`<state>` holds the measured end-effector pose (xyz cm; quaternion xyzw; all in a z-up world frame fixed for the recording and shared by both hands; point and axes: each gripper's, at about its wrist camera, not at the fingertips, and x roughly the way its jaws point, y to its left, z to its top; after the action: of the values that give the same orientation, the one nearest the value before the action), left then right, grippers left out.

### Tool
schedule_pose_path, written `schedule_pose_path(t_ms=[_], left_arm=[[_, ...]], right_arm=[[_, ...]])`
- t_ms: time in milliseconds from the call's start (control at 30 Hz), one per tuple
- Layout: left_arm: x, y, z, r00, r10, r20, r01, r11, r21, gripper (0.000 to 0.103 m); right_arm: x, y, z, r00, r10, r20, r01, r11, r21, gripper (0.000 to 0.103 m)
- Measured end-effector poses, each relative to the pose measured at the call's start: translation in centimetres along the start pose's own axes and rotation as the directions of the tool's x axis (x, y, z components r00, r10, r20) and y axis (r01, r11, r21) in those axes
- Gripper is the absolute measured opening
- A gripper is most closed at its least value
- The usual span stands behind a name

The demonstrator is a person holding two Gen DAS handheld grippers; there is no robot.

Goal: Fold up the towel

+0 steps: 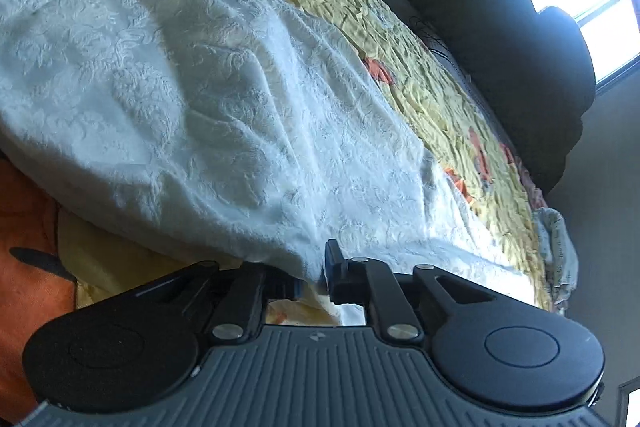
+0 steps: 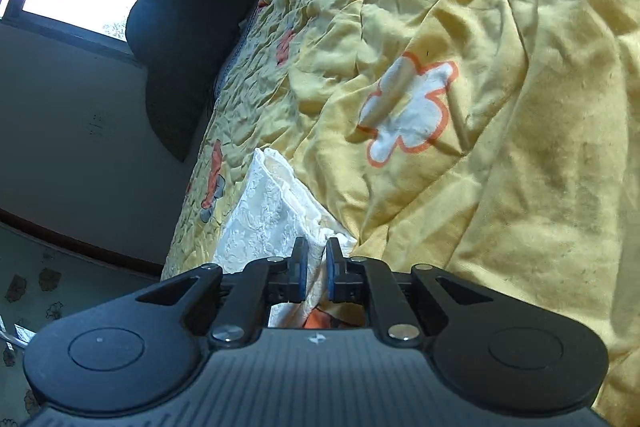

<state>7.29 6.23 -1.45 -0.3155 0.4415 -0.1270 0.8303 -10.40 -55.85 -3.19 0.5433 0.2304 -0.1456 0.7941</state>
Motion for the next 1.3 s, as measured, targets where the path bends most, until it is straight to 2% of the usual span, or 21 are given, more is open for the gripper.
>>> schedule_pose_path(t_ms=[100, 133, 200, 233, 267, 400, 500, 567, 633, 667, 700, 767, 833, 867, 967, 1000, 1067, 1100, 1200, 1267, 1300], left_arm=[[-0.7, 0.6, 0.0, 0.999, -0.041, 0.009, 0.041, 0.999, -0.009, 0.042], [-0.9, 0.7, -0.1, 0.999, -0.048, 0.013, 0.048, 0.999, -0.009, 0.042], [-1.3, 0.5, -0.5, 0.999, -0.049, 0.022, 0.049, 0.999, 0.011, 0.045], [-1.5, 0.2, -0.8, 0.999, -0.044, 0.023, 0.043, 0.998, 0.037, 0.045], [-1.8, -0.2, -1.0, 0.999, -0.035, 0.022, 0.033, 0.997, 0.074, 0.047], [-3.1, -2.4, -2.2, 1.000, -0.004, -0.005, 0.005, 0.968, 0.251, 0.050], [-3.9, -4.0, -3.2, 0.999, -0.019, -0.050, 0.036, 0.927, 0.372, 0.050], [-4.2, -5.2, -3.9, 0.997, -0.047, -0.064, 0.070, 0.899, 0.432, 0.050], [-4.0, -6.4, -4.3, 0.994, -0.075, -0.075, 0.101, 0.876, 0.472, 0.051], [-4.0, -6.9, -4.4, 0.994, -0.084, -0.073, 0.109, 0.867, 0.486, 0.052], [-3.7, -7.3, -4.5, 0.993, -0.093, -0.068, 0.115, 0.860, 0.497, 0.053], [-3.3, -7.6, -4.5, 0.993, -0.097, -0.062, 0.115, 0.857, 0.503, 0.055], [-3.2, -7.4, -4.3, 0.994, -0.102, -0.048, 0.112, 0.864, 0.491, 0.058], [-3.1, -7.2, -4.2, 0.993, -0.108, -0.042, 0.115, 0.869, 0.481, 0.061], [-2.0, -7.2, -3.7, 0.994, -0.104, -0.036, 0.109, 0.880, 0.463, 0.065], [-1.4, -7.2, -3.6, 0.994, -0.101, -0.036, 0.106, 0.881, 0.461, 0.065], [0.1, -7.2, -3.3, 0.995, -0.089, -0.046, 0.100, 0.887, 0.450, 0.065], [0.8, -7.0, -3.2, 0.996, -0.070, -0.049, 0.084, 0.892, 0.443, 0.065], [2.1, -6.1, -3.2, 0.999, -0.029, -0.034, 0.041, 0.902, 0.430, 0.065], [1.2, -6.0, -3.4, 0.999, -0.036, -0.009, 0.036, 0.907, 0.421, 0.065], [0.4, -6.0, -3.6, 0.999, -0.043, 0.008, 0.036, 0.905, 0.423, 0.065]], right_arm=[[-0.7, 1.8, 1.9, 0.998, -0.020, 0.060, 0.024, 0.997, -0.067, 0.017], [-0.5, 2.6, 2.6, 0.998, -0.009, 0.065, 0.015, 0.995, -0.094, 0.025], [0.8, 4.9, 3.8, 0.999, 0.002, 0.035, 0.004, 0.982, -0.190, 0.053], [2.1, 6.3, 4.3, 1.000, -0.015, 0.012, 0.018, 0.966, -0.259, 0.080], [3.2, 7.4, 4.5, 0.999, -0.037, 0.006, 0.037, 0.948, -0.317, 0.087], [8.1, 11.6, 4.2, 0.994, -0.080, -0.071, 0.036, 0.873, -0.486, 0.087], [10.8, 14.2, 1.6, 0.970, 0.006, -0.242, -0.138, 0.835, -0.533, 0.087], [12.7, 15.5, -0.7, 0.940, -0.019, -0.340, -0.193, 0.794, -0.577, 0.087], [14.9, 15.0, -1.7, 0.934, -0.115, -0.338, -0.138, 0.758, -0.638, 0.087], [15.7, 14.2, -1.3, 0.945, -0.119, -0.304, -0.125, 0.729, -0.673, 0.083], [15.1, 13.6, -0.3, 0.967, -0.106, -0.230, -0.080, 0.734, -0.675, 0.081], [14.4, 13.1, 1.4, 0.976, -0.116, -0.183, -0.008, 0.824, -0.567, 0.066], [13.2, 13.9, 0.5, 0.969, -0.022, -0.245, -0.113, 0.845, -0.522, 0.069], [13.0, 14.5, -0.6, 0.954, 0.015, -0.300, -0.178, 0.832, -0.525, 0.069], [14.5, 17.1, -5.8, 0.846, 0.085, -0.526, -0.385, 0.781, -0.491, 0.072], [15.6, 17.7, -7.2, 0.828, 0.066, -0.556, -0.397, 0.770, -0.499, 0.072], [18.5, 18.8, -9.1, 0.850, -0.032, -0.525, -0.334, 0.738, -0.586, 0.071], [19.4, 19.2, -8.6, 0.867, 0.001, -0.498, -0.336, 0.740, -0.583, 0.072], [21.8, 19.6, -6.4, 0.896, -0.009, -0.444, -0.215, 0.866, -0.452, 0.071], [21.5, 21.0, -7.4, 0.877, -0.008, -0.480, -0.256, 0.838, -0.482, 0.074], [21.2, 21.5, -8.6, 0.853, -0.001, -0.522, -0.304, 0.813, -0.497, 0.074]])
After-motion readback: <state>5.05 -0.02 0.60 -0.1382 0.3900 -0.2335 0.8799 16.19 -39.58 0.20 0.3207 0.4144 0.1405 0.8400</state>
